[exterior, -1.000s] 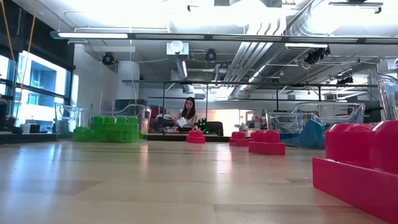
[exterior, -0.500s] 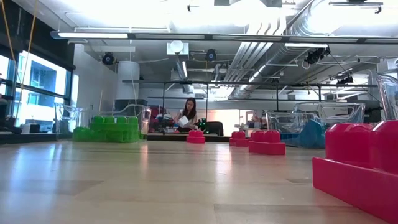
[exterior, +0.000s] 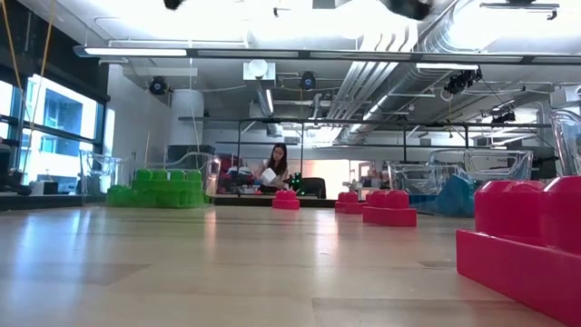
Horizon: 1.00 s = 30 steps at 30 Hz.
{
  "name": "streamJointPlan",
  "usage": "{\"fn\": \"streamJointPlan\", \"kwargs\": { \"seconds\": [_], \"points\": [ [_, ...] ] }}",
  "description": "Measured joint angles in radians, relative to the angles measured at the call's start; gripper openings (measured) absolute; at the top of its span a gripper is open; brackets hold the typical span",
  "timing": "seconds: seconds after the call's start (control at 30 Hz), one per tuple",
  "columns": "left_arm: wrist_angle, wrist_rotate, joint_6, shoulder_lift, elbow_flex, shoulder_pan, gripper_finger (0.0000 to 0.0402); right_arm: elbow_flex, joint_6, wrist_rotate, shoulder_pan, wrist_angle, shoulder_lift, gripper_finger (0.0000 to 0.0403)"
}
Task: Sort blocks
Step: Put the red game piece into the bottom transparent bin
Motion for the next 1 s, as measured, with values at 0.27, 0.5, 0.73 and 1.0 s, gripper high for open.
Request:
{"fn": "streamJointPlan", "kwargs": {
  "seconds": [0.27,0.5,0.73,1.0],
  "points": [
    [0.537,0.002,-0.348,-0.027,-0.365,-0.066,0.0234,-0.163,0.503,-0.131,0.314,0.01,-0.004,0.0077],
    [0.611,0.0,-0.357,-0.028,-0.395,-0.06,0.0234,-0.169,0.858,-0.107,0.51,-0.127,-0.009,0.0099],
    [0.616,-0.001,-0.356,-0.027,-0.396,-0.043,0.0234,-0.169,1.033,-0.135,0.557,-0.267,-0.007,0.013],
    [0.616,0.0,-0.356,-0.034,-0.397,-0.043,0.0234,-0.167,1.009,-0.252,0.53,-0.284,-0.008,0.0143]
  ]
}}
